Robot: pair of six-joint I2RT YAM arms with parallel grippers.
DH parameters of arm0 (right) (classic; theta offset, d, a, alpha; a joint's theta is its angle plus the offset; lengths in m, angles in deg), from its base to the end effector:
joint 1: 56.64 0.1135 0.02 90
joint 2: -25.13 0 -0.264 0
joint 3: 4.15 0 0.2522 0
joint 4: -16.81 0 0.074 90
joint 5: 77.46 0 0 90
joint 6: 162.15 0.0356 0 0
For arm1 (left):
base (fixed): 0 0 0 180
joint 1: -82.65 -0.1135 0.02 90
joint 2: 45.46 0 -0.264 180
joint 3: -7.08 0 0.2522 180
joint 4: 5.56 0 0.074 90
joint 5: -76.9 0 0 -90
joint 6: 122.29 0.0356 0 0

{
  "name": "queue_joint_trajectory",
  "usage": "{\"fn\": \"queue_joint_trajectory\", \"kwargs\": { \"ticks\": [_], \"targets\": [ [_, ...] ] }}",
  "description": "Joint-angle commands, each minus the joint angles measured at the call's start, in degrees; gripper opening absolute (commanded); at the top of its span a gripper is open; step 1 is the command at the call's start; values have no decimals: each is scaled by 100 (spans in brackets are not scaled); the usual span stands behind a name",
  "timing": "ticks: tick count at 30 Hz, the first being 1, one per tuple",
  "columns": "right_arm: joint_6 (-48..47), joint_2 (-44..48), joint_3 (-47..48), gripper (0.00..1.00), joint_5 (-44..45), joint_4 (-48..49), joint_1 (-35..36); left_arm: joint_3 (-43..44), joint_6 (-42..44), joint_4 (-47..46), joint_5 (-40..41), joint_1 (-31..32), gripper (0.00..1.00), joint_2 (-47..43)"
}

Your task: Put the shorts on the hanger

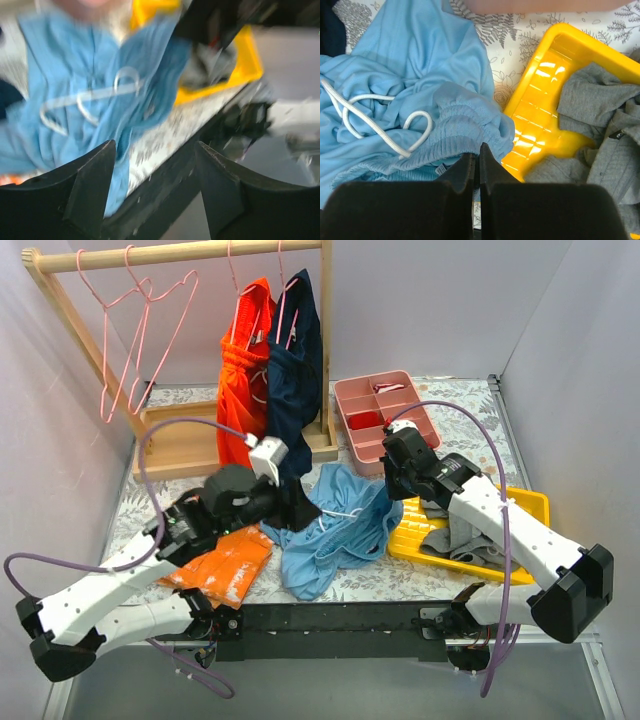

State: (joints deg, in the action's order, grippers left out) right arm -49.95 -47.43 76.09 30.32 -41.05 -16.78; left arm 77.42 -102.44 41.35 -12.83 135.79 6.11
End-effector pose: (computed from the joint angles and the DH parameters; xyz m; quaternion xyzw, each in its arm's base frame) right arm 0.2065 0.1582 0.3162 -0.0906 0.9260 0.0489 0.3632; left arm 0.1149 -0.1530 0.3498 -0.1281 0.8482 -0.4514 0.2459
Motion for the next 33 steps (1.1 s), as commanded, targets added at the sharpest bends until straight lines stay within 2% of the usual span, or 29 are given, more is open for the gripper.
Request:
{"fn": "queue_joint_trajectory", "kwargs": {
  "ticks": [1,2,4,5,6,7,9,10,11,13,15,16,18,19,22,25,26,30,33],
  "targets": [
    [-93,285,-152,1,-108,515,-4,1898,657,-2,1540,-32,64,45],
    [-93,294,-205,1,-152,551,-4,2597,843,51,1859,-32,65,211],
    [-93,338,-267,1,-301,630,-4,3190,1256,297,2615,-41,68,879],
    [-101,356,-371,1,-371,743,-4,3445,1780,272,3219,-119,70,1116],
    [-119,382,-416,1,-468,797,-4,3770,2020,80,3433,-233,70,1449],
    [-128,382,-469,1,-503,823,-4,3990,2179,-9,3453,-678,71,1626],
    [-171,374,-556,1,-617,832,-4,4482,2304,-150,2831,-1461,71,1864],
    [-180,382,-592,1,-644,832,-13,4598,2243,-194,2525,-2352,71,2083],
    [-181,391,-627,1,-670,859,-4,4704,2069,-194,1973,-2822,70,2198],
    [-224,478,-785,1,-767,929,-4,5002,1962,-256,1574,-3745,69,2409],
    [-225,540,-925,1,-846,1025,-4,4969,1918,-659,1250,-4187,70,2402],
    [-251,541,-996,1,-899,1035,-4,4881,1883,-826,1012,-4651,71,2375],
    [-260,514,-1049,1,-961,1008,-4,4985,1804,-933,651,-5179,71,2506],
    [-286,514,-1067,1,-987,1017,5,5212,1794,-820,571,-5304,68,2646],
    [-330,532,-1119,1,-1075,1034,-4,5135,1777,-950,-244,-6102,65,2647],
    [-418,523,-1242,1,-1189,1166,-4,5267,1716,-810,-833,-6517,61,2867],
    [-453,514,-1251,1,-1241,1175,-4,5380,1663,-697,-1071,-6649,56,3024],
    [-584,506,-1260,1,-1295,1175,-4,5575,1574,-511,-1670,-6782,44,3350],
    [-629,470,-1278,1,-1347,1175,-4,5444,1609,-555,-1732,-6773,41,3377]
  ]
}}
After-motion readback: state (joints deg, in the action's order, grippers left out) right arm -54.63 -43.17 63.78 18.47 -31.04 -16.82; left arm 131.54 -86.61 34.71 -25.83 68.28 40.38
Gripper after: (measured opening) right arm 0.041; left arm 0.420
